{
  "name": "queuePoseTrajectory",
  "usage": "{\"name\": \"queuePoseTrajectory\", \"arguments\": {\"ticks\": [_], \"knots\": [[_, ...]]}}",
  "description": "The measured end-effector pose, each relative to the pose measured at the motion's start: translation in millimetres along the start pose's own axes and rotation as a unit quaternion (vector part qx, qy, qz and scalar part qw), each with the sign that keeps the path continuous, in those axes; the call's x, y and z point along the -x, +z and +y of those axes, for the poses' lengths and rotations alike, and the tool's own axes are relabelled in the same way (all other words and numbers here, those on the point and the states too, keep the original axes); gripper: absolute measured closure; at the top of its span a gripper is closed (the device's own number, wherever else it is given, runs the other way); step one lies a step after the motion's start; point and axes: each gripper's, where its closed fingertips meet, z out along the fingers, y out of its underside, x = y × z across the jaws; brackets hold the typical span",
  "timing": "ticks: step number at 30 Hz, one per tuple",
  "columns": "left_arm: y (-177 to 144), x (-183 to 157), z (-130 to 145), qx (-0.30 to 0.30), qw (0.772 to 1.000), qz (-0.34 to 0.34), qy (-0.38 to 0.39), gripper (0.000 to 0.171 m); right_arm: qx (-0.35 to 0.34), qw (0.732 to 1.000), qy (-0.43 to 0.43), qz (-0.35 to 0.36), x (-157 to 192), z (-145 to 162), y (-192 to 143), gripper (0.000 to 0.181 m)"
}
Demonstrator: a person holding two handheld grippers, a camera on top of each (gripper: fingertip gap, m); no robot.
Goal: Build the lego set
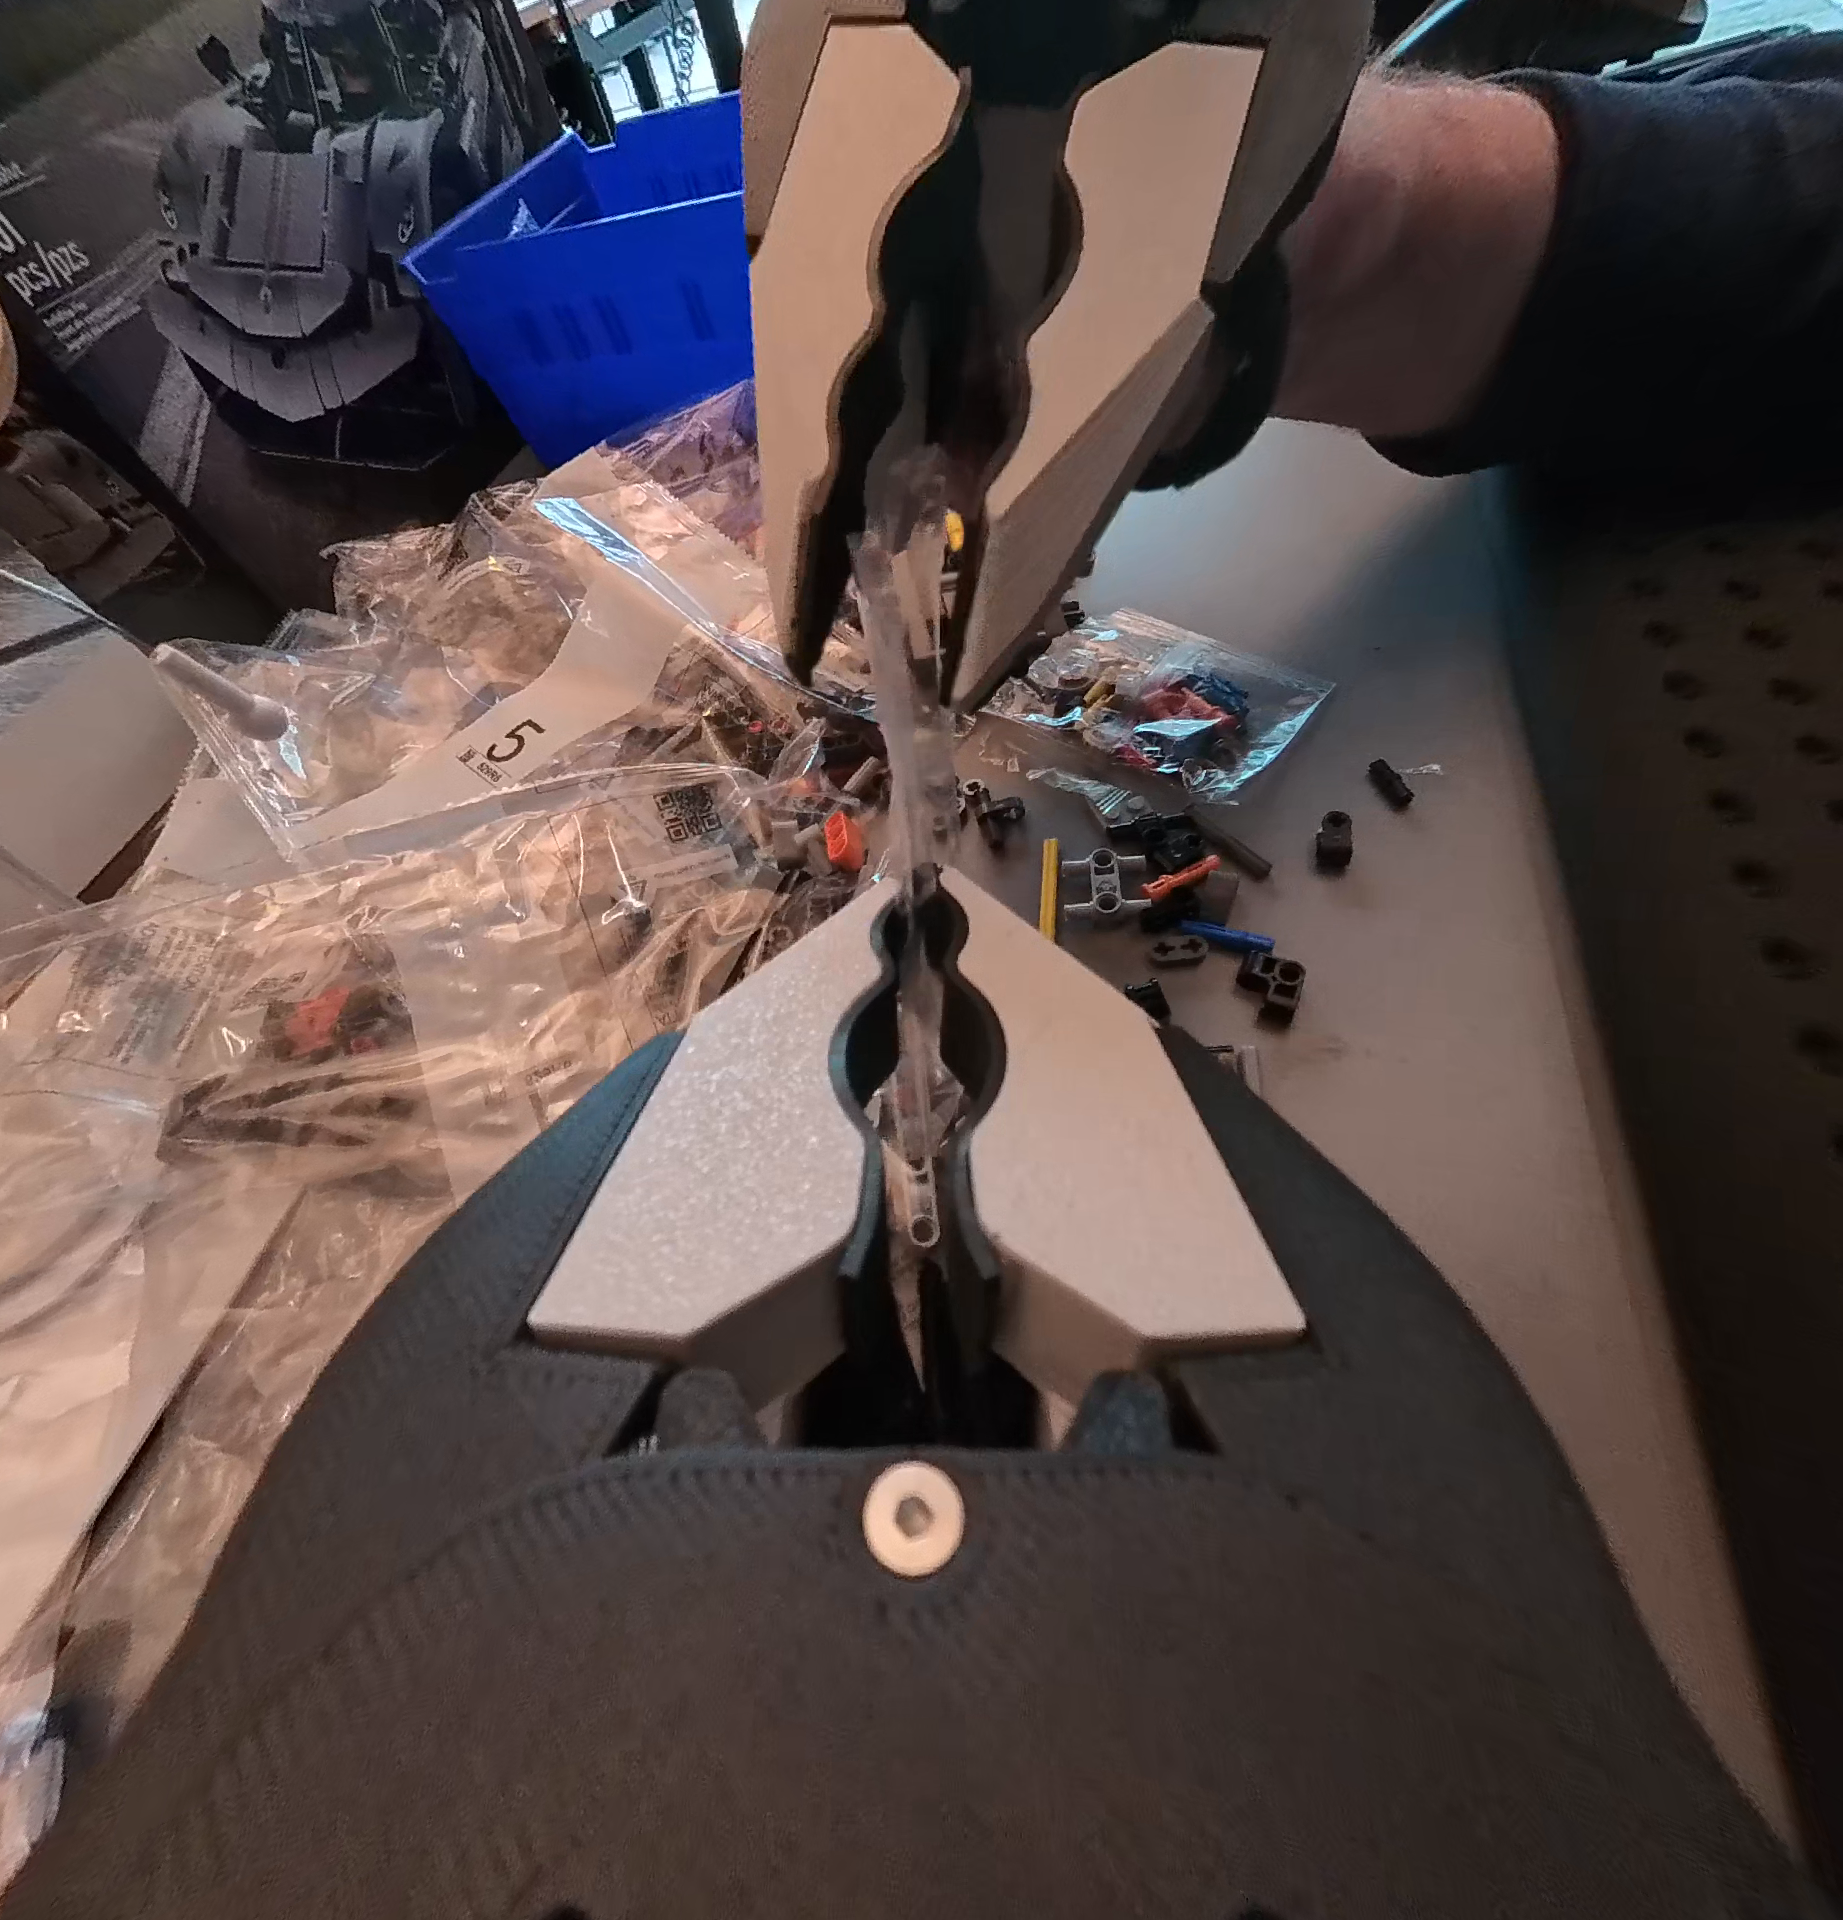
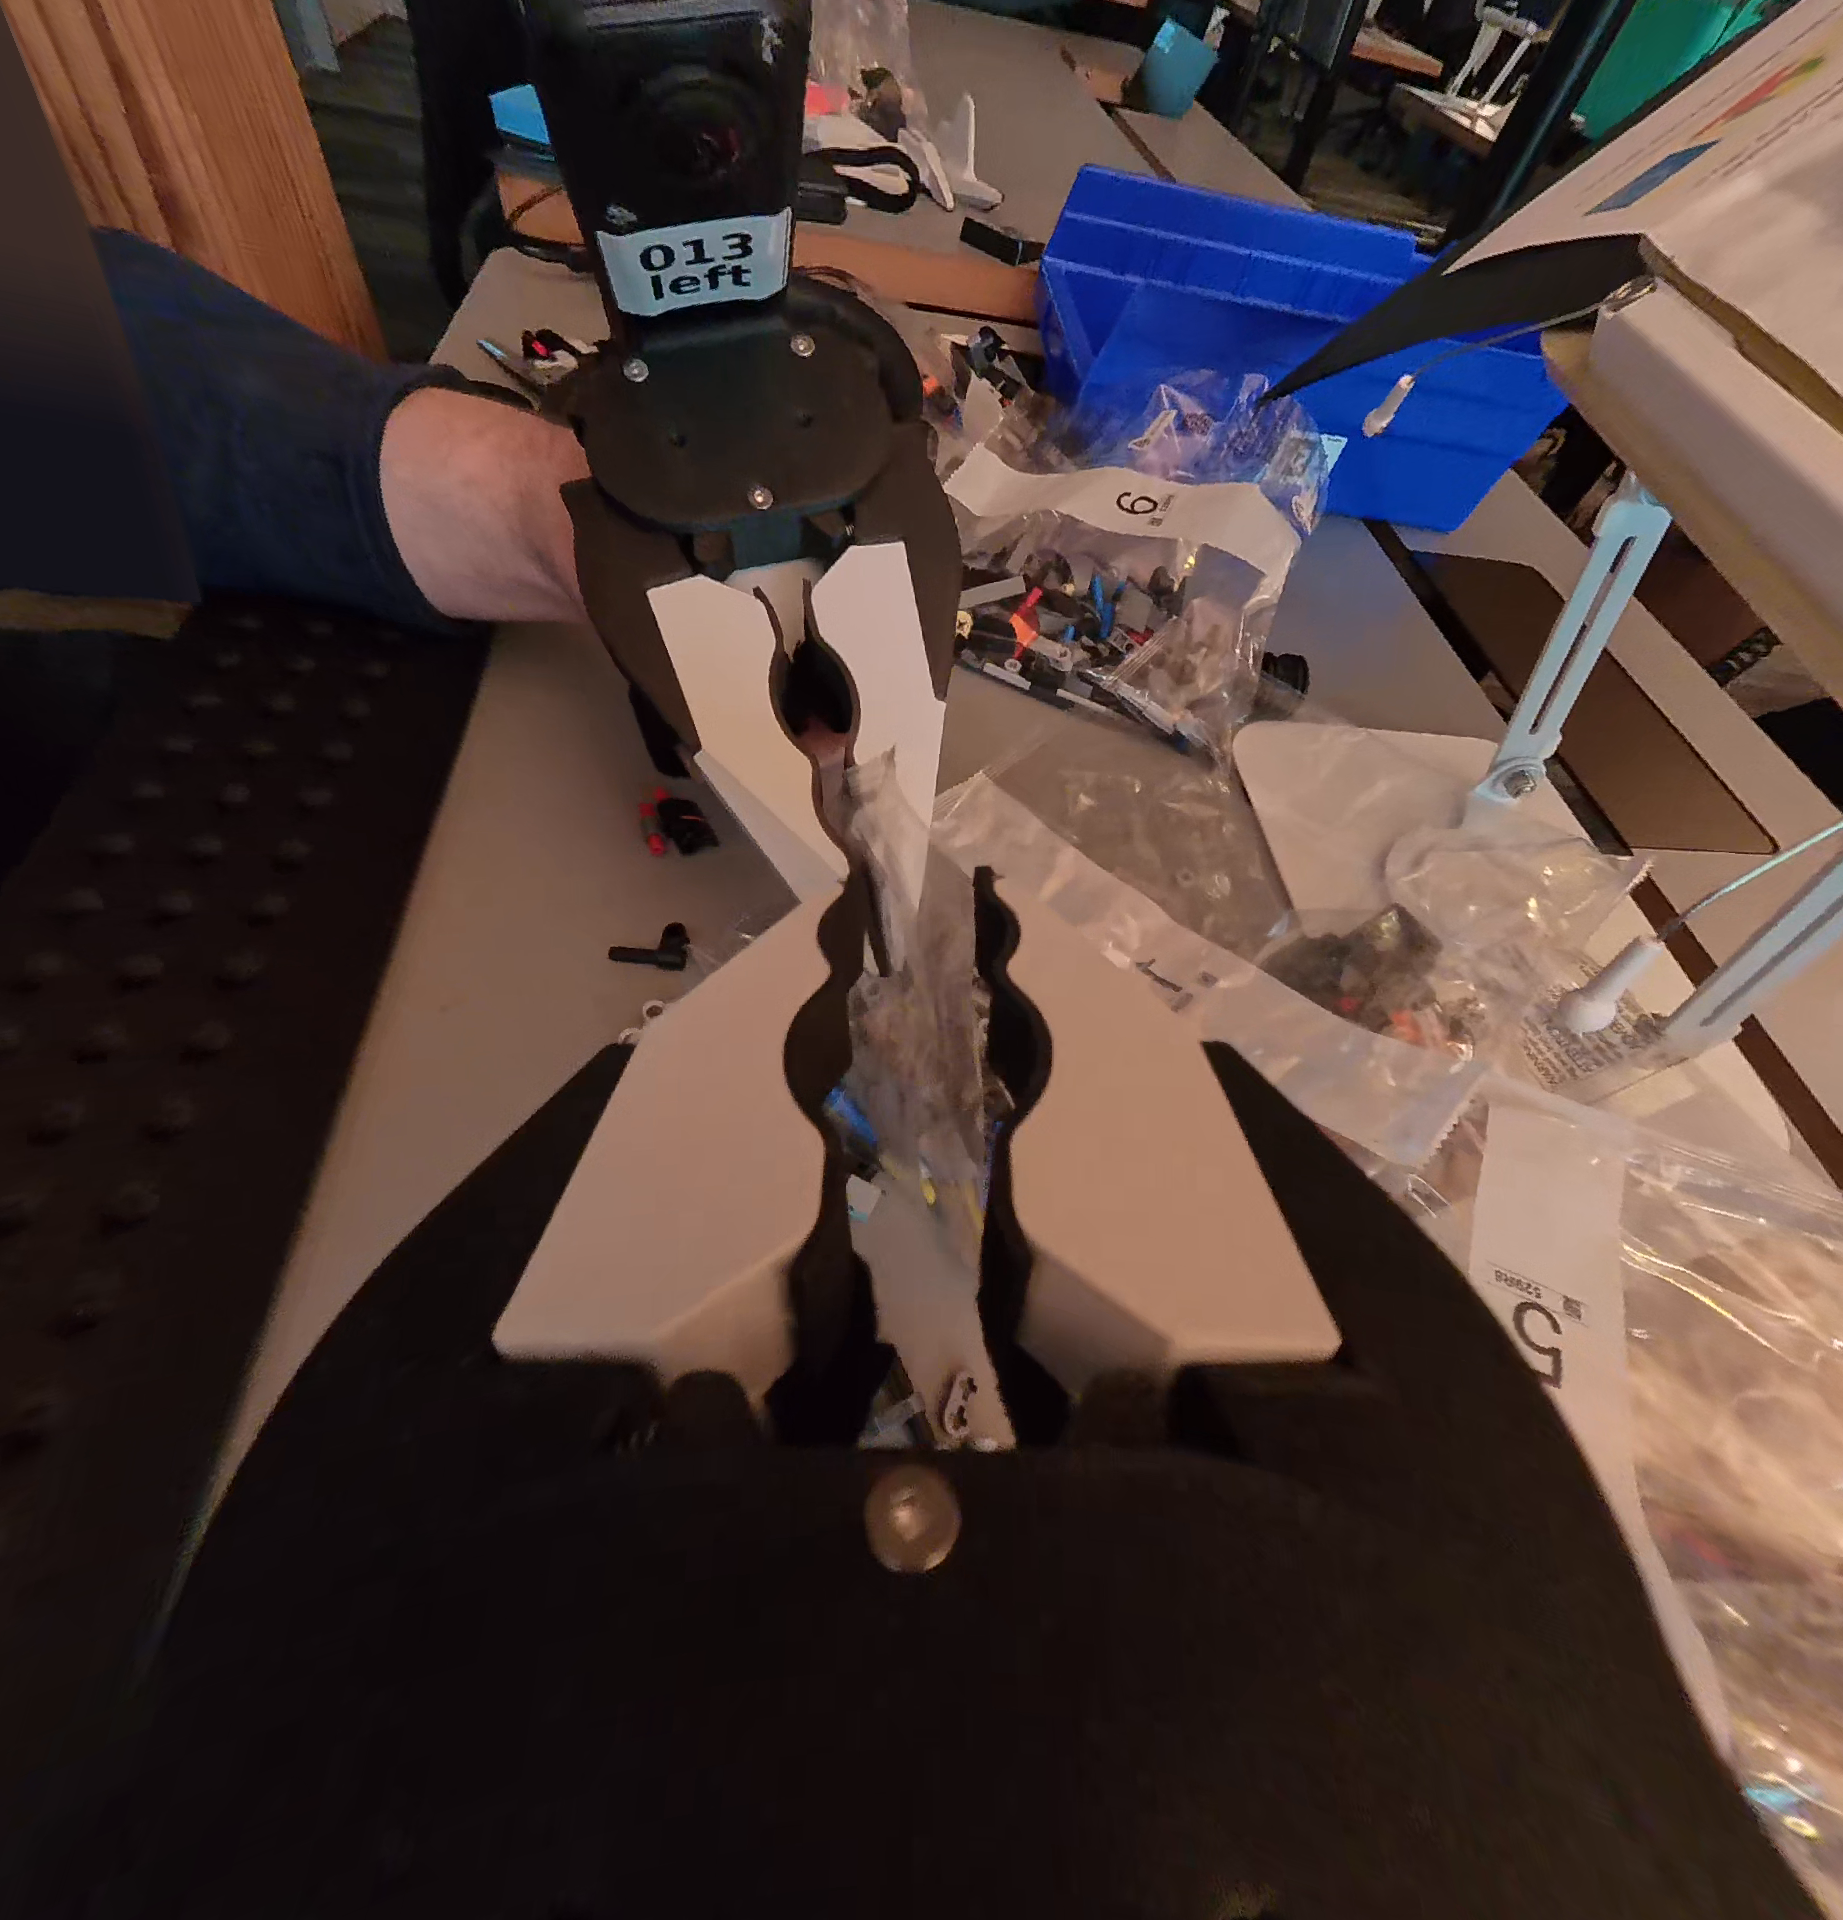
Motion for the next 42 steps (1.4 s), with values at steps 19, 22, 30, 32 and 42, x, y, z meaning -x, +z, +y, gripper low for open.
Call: {"name": "queuePoseTrajectory", "arguments": {"ticks": [19,22,30,32,42], "knots": [[3,-4,3,0.01,1.0,0.003,0.011,0.171,0.026,1.0,-0.004,0.007,0,9,8,0.165],[2,-4,1,0.004,1.0,0.007,0.004,0.171,0.019,1.0,0.003,0.004,-1,8,6,0.166],[-1,-3,-2,-0.002,1.0,0.004,0.006,0.171,0.025,1.0,0.014,-0.011,-2,14,0,0.181],[-1,-3,-2,-0.001,1.0,0.004,0.006,0.171,0.029,0.999,0.013,-0.005,-3,15,0,0.181],[-3,0,-4,-0.008,1.0,0.002,-0.006,0.171,0.02,0.999,0.022,-0.019,0,12,-2,0.181]]}}
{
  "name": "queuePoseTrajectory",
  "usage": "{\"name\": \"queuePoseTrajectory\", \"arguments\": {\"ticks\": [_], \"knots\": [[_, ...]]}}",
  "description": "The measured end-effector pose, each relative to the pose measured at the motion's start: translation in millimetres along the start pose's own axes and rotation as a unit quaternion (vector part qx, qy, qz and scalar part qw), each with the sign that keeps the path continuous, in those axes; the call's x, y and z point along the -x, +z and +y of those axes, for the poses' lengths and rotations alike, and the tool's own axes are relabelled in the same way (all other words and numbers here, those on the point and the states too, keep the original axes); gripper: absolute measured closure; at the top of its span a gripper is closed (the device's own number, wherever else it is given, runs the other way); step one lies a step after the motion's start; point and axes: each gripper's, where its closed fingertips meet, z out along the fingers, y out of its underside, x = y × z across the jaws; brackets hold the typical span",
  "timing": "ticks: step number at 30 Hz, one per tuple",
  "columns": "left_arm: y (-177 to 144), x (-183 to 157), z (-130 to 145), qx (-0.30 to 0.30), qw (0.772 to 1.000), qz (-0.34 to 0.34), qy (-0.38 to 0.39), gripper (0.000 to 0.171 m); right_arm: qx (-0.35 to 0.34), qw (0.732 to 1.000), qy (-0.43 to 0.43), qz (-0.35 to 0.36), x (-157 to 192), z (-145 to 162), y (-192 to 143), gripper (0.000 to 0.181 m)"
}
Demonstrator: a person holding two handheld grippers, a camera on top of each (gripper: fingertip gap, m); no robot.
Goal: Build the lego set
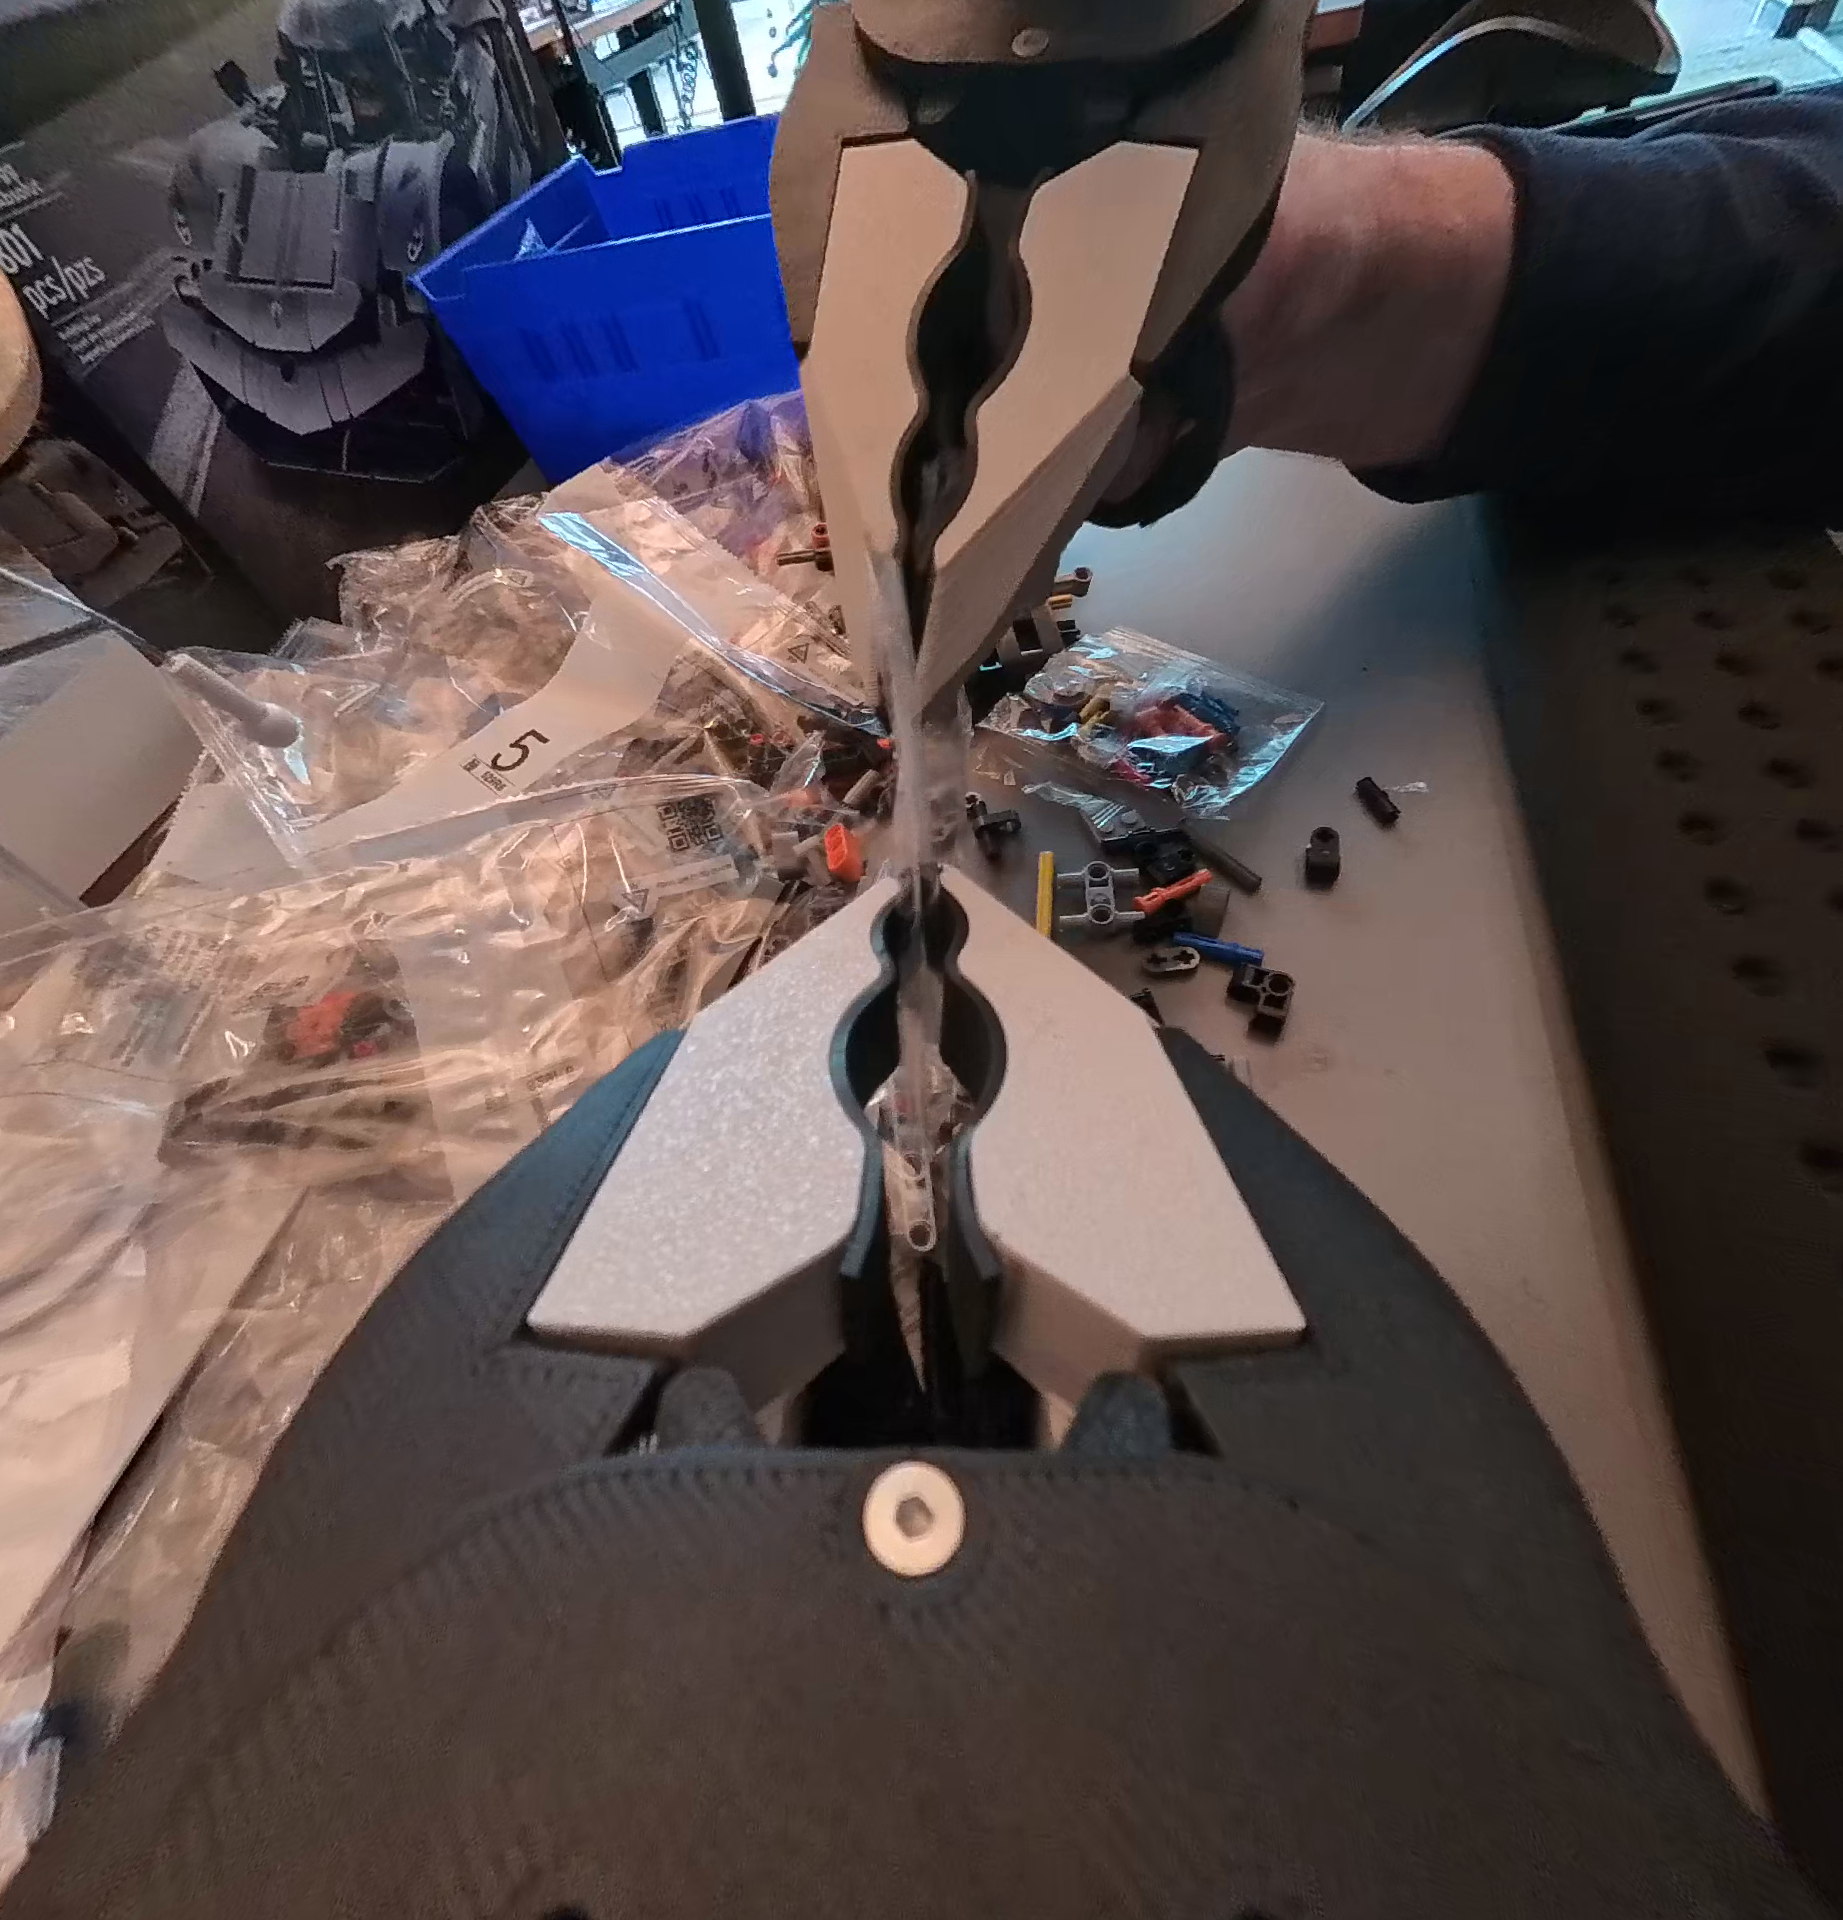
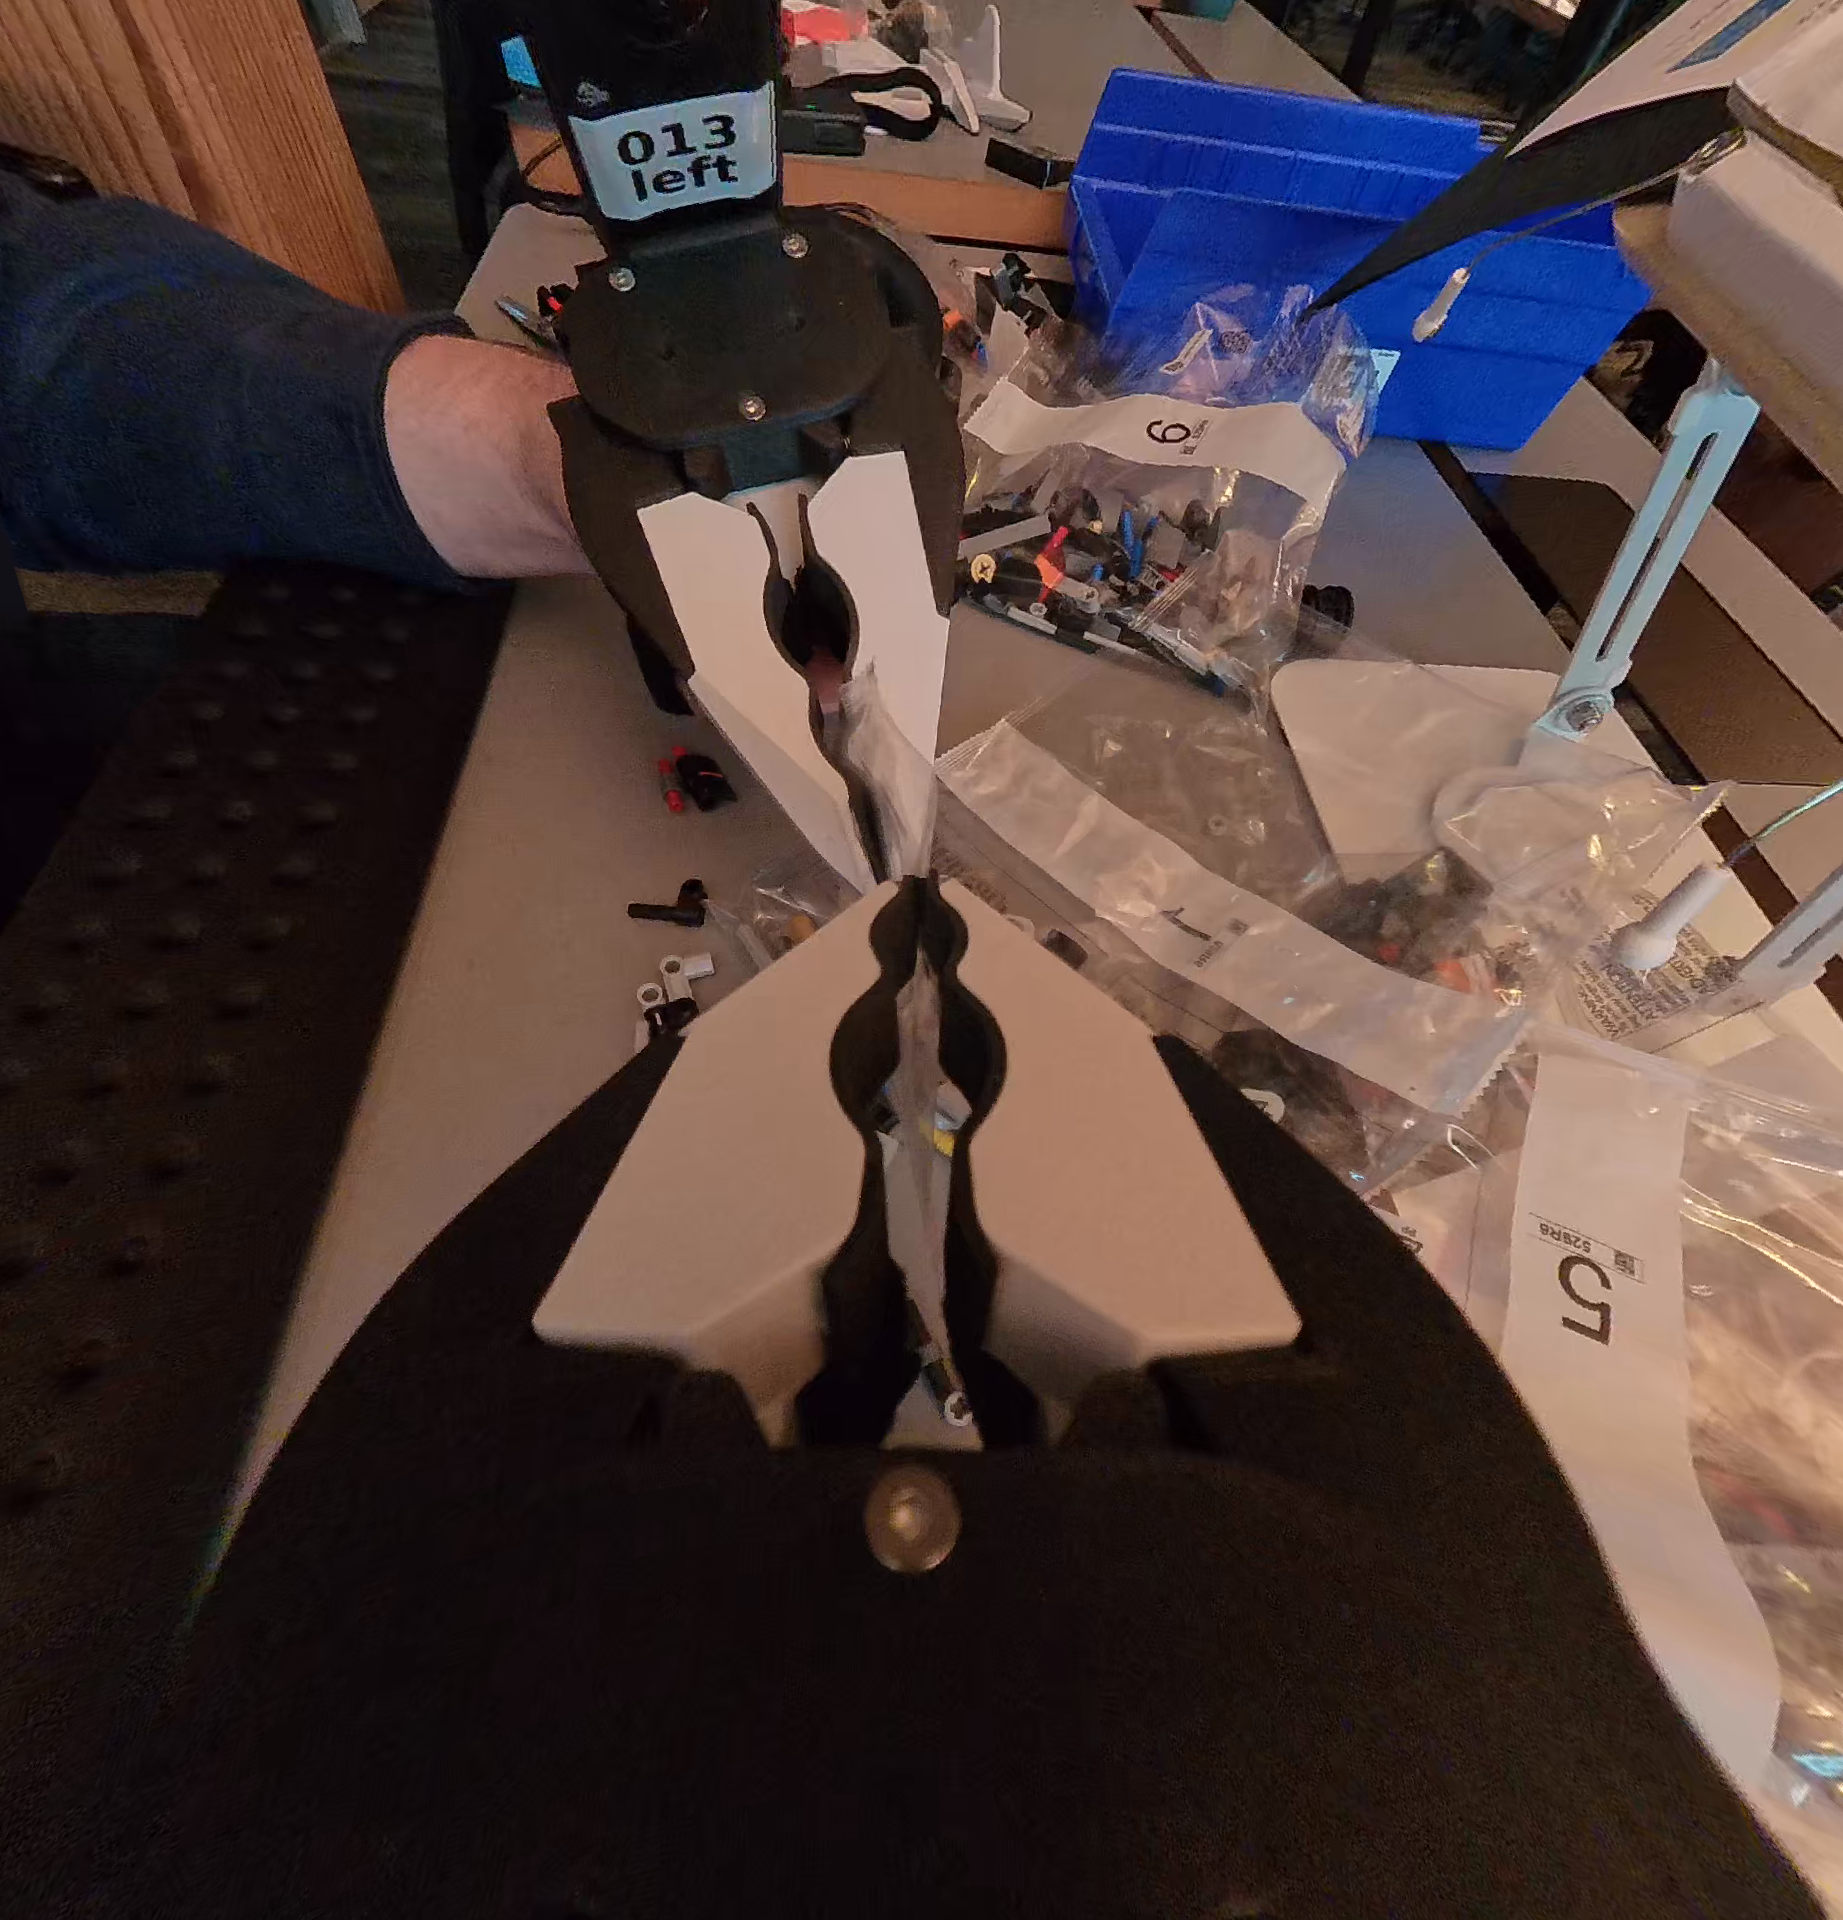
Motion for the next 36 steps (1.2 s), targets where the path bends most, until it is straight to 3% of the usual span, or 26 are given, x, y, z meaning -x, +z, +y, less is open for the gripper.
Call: {"name": "queuePoseTrajectory", "arguments": {"ticks": [30,36], "knots": [[-3,-3,-11,-0.04,0.998,0.024,-0.044,0.171,0.01,0.999,0.016,-0.048,17,5,11,0.179],[-3,-2,-11,-0.043,0.998,0.026,-0.048,0.171,0.035,0.999,0.006,-0.039,17,11,16,0.158]]}}
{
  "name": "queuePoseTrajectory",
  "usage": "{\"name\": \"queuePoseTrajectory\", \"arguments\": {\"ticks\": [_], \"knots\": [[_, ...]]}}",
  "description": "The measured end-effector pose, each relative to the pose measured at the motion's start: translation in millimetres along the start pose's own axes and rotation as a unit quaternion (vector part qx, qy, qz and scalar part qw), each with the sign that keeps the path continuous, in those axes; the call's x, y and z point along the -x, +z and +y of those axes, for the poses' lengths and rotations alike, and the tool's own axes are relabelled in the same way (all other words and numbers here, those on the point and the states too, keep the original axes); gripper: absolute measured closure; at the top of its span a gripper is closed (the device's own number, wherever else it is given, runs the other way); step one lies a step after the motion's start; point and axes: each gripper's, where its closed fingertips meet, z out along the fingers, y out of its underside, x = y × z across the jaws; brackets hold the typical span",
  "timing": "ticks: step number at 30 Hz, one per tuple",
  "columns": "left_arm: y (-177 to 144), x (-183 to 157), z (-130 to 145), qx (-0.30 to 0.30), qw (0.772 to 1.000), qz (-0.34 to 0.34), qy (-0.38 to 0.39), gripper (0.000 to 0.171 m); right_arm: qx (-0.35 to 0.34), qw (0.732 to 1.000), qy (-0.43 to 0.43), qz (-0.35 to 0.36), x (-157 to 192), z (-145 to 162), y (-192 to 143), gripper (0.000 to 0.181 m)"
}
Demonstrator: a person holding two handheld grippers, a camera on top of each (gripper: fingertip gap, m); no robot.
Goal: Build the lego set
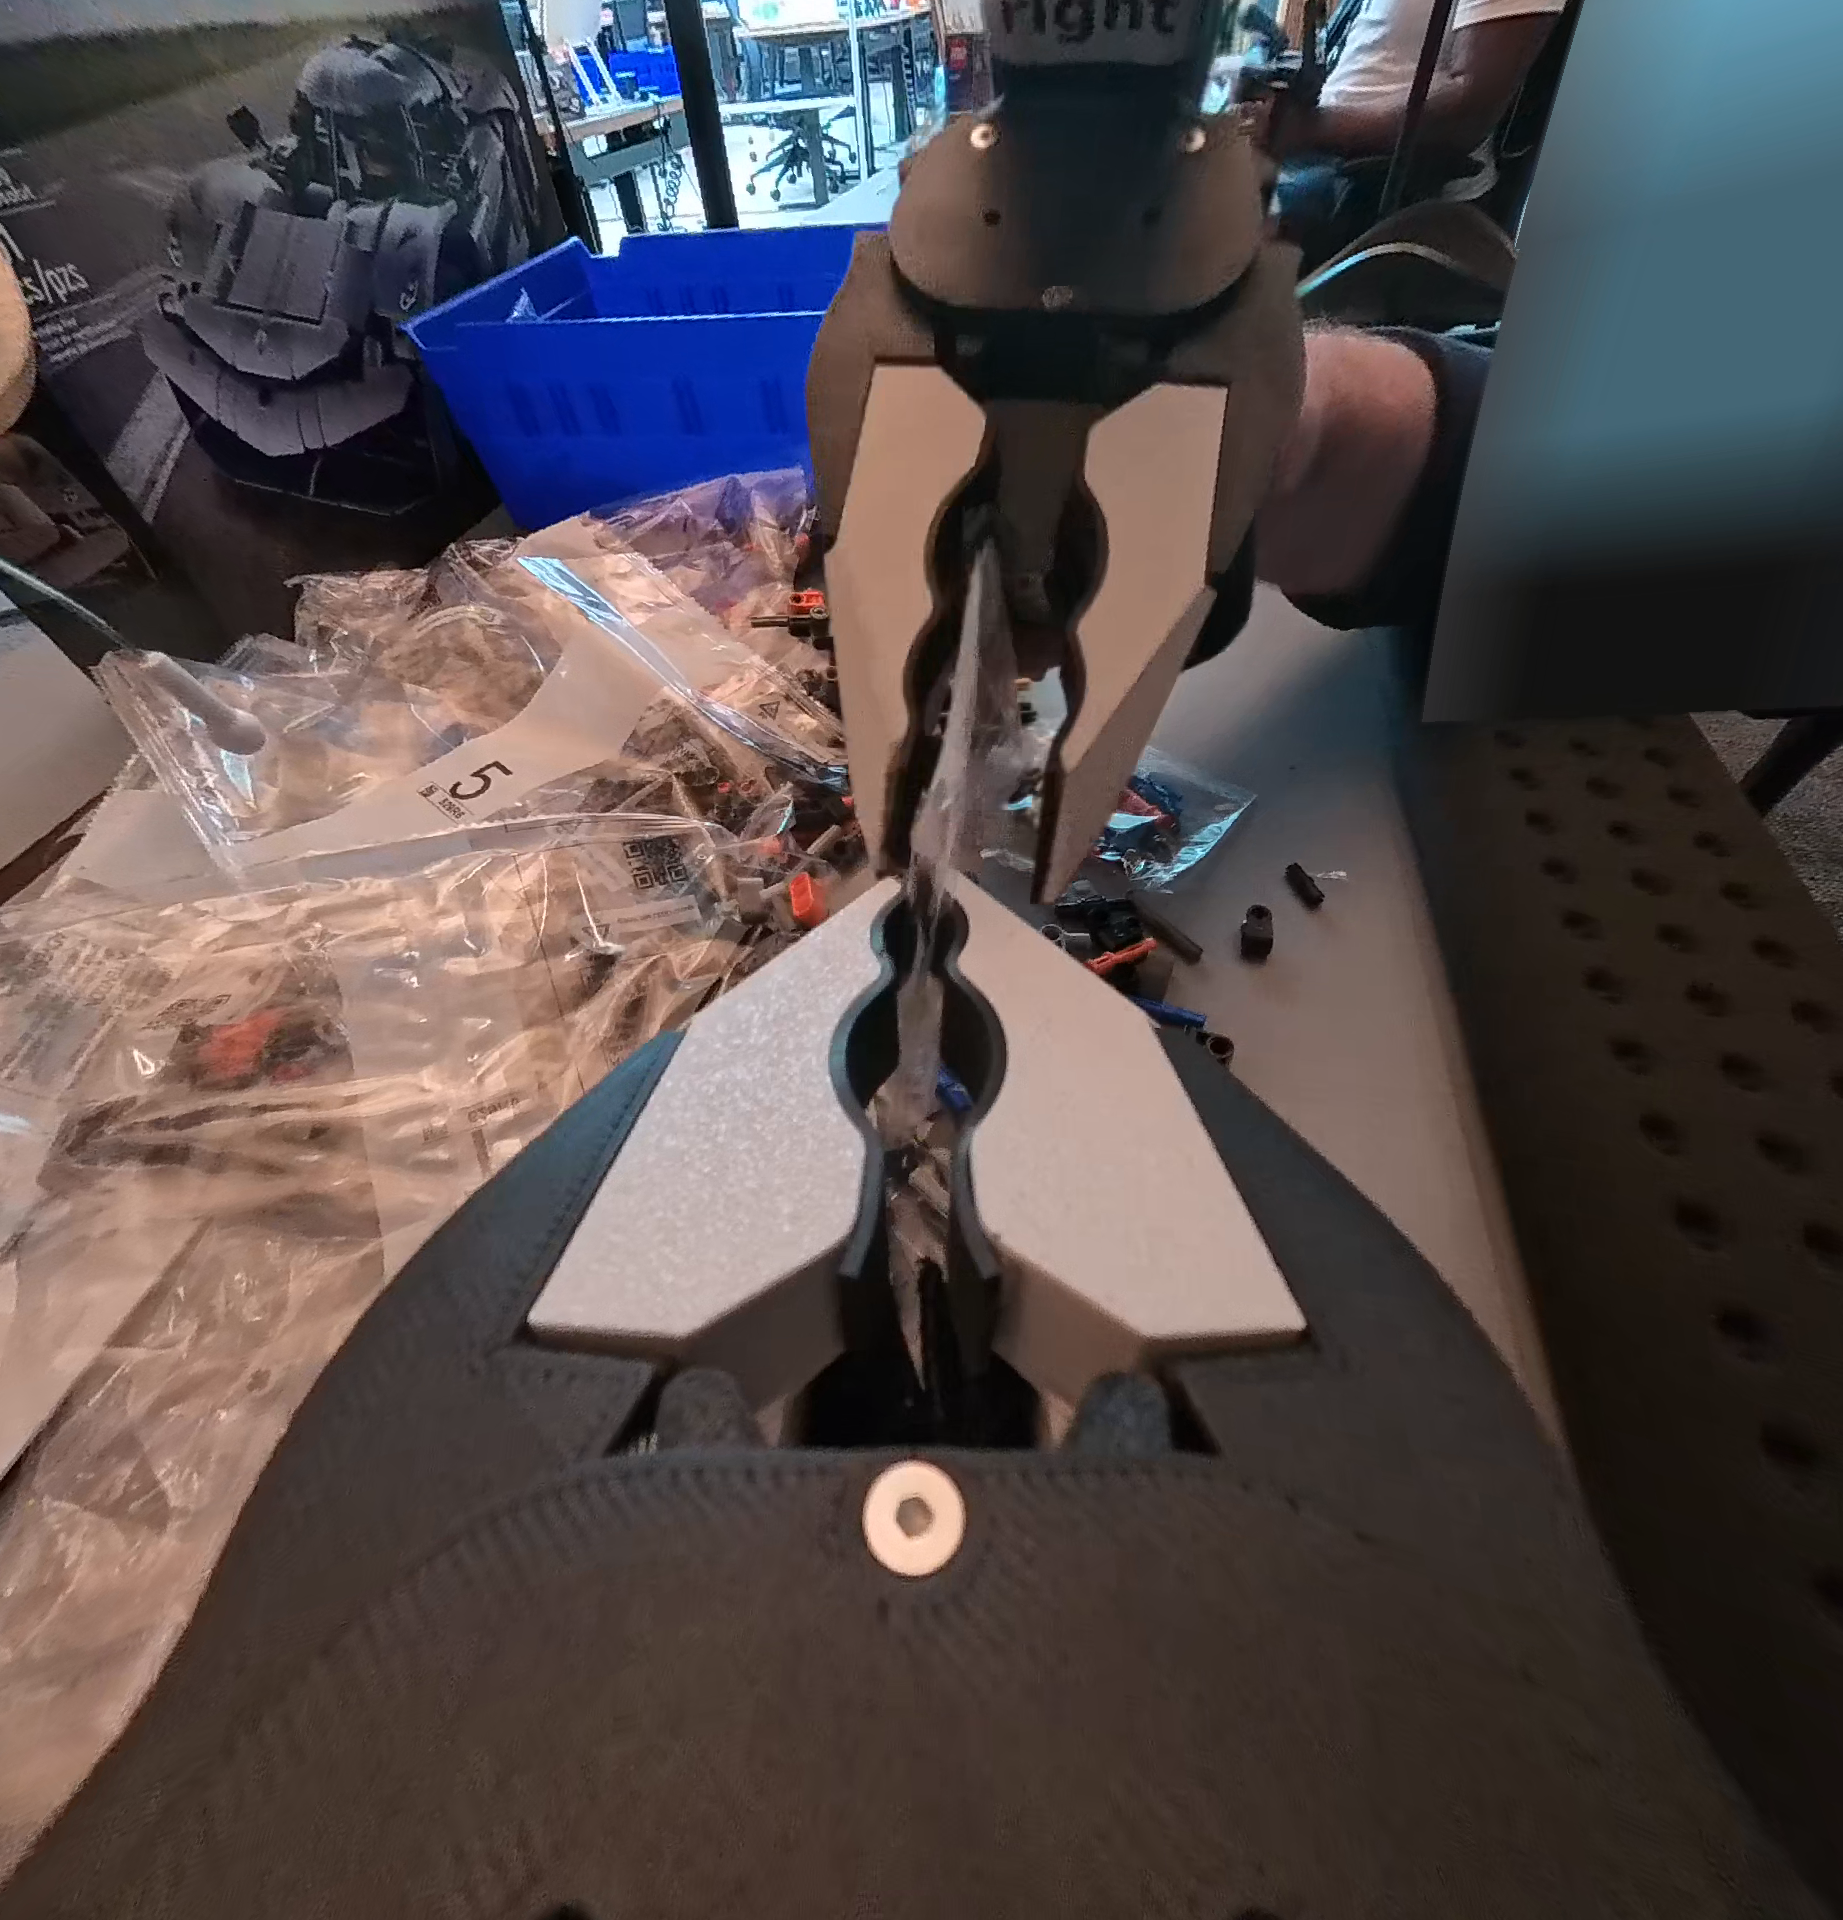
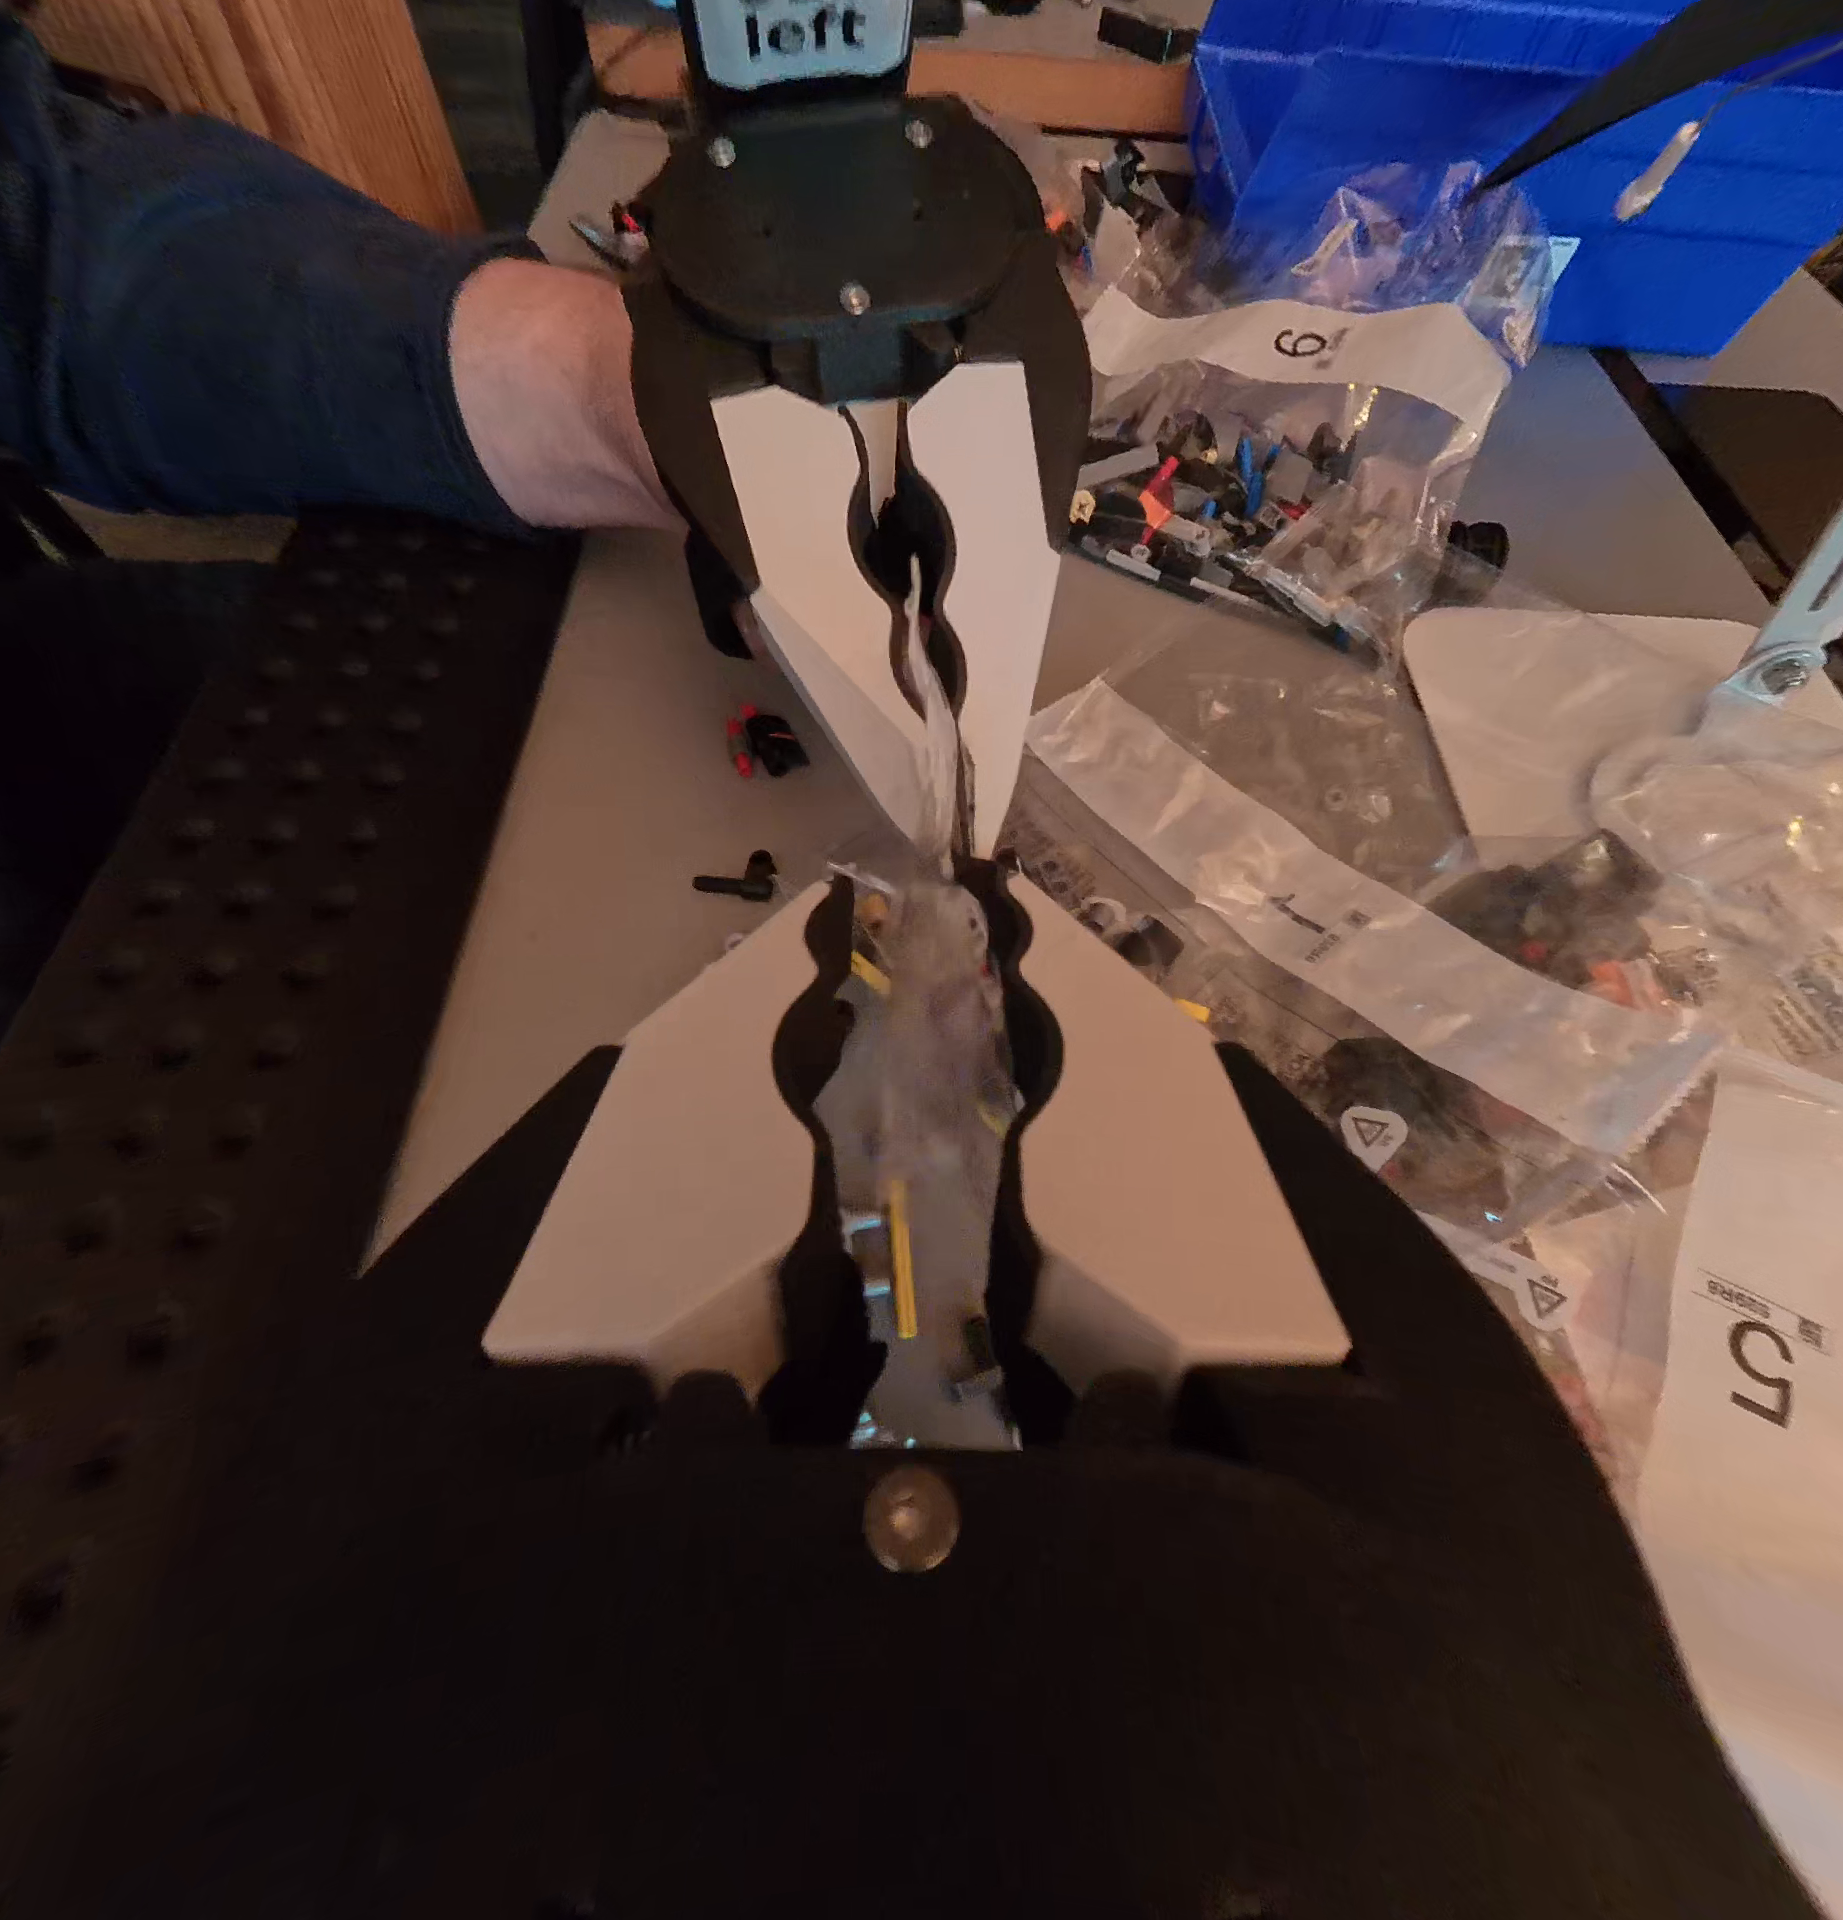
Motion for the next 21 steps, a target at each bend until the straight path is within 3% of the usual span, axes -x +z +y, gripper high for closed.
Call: {"name": "queuePoseTrajectory", "arguments": {"ticks": [6,13,21], "knots": [[-3,3,-5,-0.017,1.0,-0.001,-0.015,0.171,0.034,0.999,-0.015,0.023,-7,11,-2,0.162],[-8,8,-10,-0.037,0.998,-0.003,-0.04,0.171,-0.03,0.999,0.016,0.016,-12,-6,-19,0.176],[-7,6,-10,-0.037,0.999,0.003,-0.04,0.171,-0.027,0.999,0.01,0.032,-16,-6,-19,0.181]]}}
